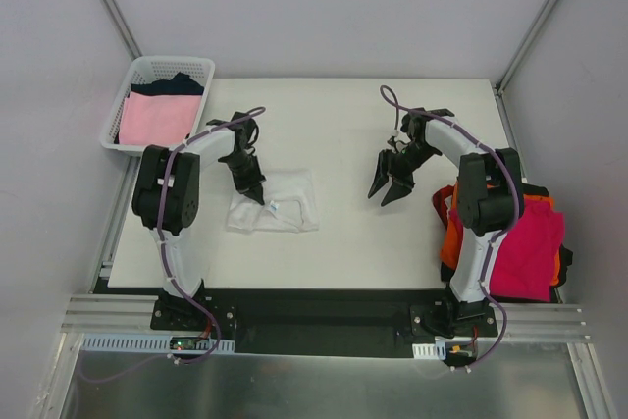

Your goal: Fold and stack the t-shirts

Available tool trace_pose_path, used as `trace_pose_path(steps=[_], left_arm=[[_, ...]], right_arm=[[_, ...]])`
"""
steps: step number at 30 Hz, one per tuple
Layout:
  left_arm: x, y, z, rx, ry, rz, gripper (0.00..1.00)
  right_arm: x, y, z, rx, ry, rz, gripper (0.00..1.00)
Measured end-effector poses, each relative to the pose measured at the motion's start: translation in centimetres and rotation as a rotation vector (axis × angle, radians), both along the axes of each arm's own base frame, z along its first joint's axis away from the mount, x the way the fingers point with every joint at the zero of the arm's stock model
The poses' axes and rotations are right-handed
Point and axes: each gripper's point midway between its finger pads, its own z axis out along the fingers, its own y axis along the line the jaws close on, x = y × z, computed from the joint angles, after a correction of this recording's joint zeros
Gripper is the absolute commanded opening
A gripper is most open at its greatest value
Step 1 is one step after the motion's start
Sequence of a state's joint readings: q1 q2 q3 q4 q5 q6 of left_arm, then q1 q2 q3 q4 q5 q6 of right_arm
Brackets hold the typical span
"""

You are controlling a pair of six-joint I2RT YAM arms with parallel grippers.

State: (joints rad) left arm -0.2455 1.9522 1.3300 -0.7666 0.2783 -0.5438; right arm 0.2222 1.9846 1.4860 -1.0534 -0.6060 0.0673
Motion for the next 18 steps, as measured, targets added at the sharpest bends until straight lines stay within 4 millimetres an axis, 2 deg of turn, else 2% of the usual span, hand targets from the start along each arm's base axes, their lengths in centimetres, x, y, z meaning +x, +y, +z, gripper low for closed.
trace_pose_path(steps=[10, 18], left_arm=[[0.5, 4.2, 0.8, 0.052, -0.018, 0.057, 0.00], [-0.8, 6.0, 1.3, 0.077, -0.007, 0.067, 0.00]], right_arm=[[0.0, 0.0, 0.0, 0.000, -0.002, -0.002, 0.48], [0.1, 0.0, 0.1, 0.001, -0.002, -0.002, 0.49]])
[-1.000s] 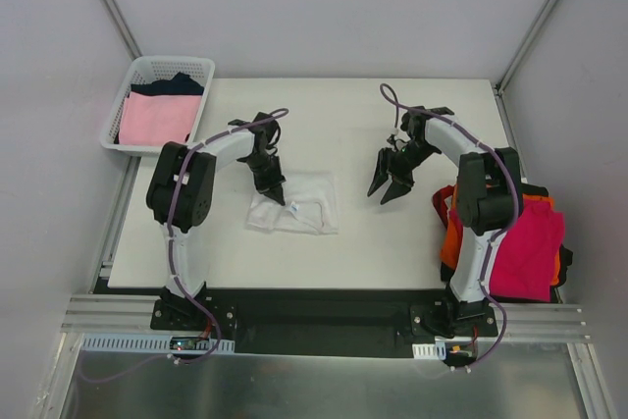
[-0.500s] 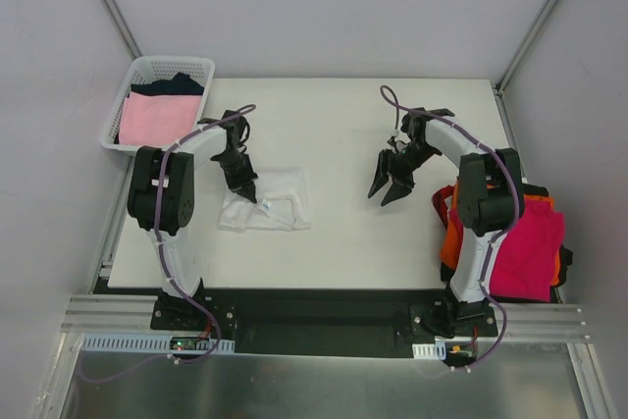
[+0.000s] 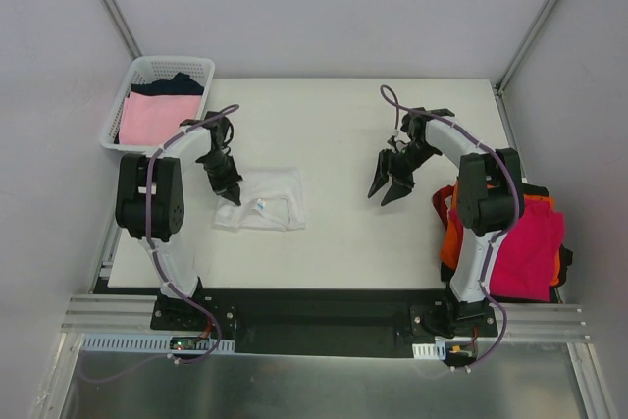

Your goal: Fold and stack the t-shirts

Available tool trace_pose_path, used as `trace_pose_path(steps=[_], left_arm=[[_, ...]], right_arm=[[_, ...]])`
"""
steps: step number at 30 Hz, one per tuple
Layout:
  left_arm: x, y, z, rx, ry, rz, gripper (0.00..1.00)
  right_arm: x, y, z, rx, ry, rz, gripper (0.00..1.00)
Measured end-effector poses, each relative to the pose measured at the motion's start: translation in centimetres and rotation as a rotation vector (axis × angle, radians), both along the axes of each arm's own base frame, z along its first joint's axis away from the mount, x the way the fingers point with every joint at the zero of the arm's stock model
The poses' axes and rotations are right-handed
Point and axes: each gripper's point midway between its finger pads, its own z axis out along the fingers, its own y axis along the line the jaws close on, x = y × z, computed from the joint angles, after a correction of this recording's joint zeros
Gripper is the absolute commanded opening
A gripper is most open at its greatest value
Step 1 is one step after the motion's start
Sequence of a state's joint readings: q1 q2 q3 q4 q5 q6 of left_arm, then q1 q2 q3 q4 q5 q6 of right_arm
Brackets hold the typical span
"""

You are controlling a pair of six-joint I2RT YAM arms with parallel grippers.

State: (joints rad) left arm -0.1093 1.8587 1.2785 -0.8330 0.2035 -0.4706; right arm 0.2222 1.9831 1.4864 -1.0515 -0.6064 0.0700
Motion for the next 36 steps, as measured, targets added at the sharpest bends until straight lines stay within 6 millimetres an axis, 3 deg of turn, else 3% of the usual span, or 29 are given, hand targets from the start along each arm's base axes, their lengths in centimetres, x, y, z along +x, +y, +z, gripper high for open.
trace_pose_path(steps=[10, 16, 20, 23, 27, 36], left_arm=[[0.1, 1.1, 1.0, -0.005, 0.004, 0.032, 0.00], [4.8, -1.7, 5.8, -0.097, -0.163, -0.011, 0.00], [5.6, -4.8, 7.4, -0.160, -0.209, -0.079, 0.00], [4.9, -7.1, 6.4, -0.170, -0.175, -0.139, 0.00], [3.7, -9.0, 3.4, -0.160, -0.087, -0.192, 0.00], [3.0, -8.5, -0.2, -0.125, -0.001, -0.188, 0.00]], right_arm=[[0.5, 0.1, 0.3, 0.007, -0.017, 0.000, 0.48], [1.0, 0.3, 0.5, 0.011, -0.031, 0.000, 0.48], [1.6, 0.3, 0.6, 0.014, -0.039, -0.003, 0.48], [2.0, 0.3, 0.7, 0.015, -0.046, -0.005, 0.48], [2.1, 0.2, 0.8, 0.019, -0.049, -0.008, 0.48], [2.2, 0.0, 0.8, 0.018, -0.047, -0.013, 0.48]])
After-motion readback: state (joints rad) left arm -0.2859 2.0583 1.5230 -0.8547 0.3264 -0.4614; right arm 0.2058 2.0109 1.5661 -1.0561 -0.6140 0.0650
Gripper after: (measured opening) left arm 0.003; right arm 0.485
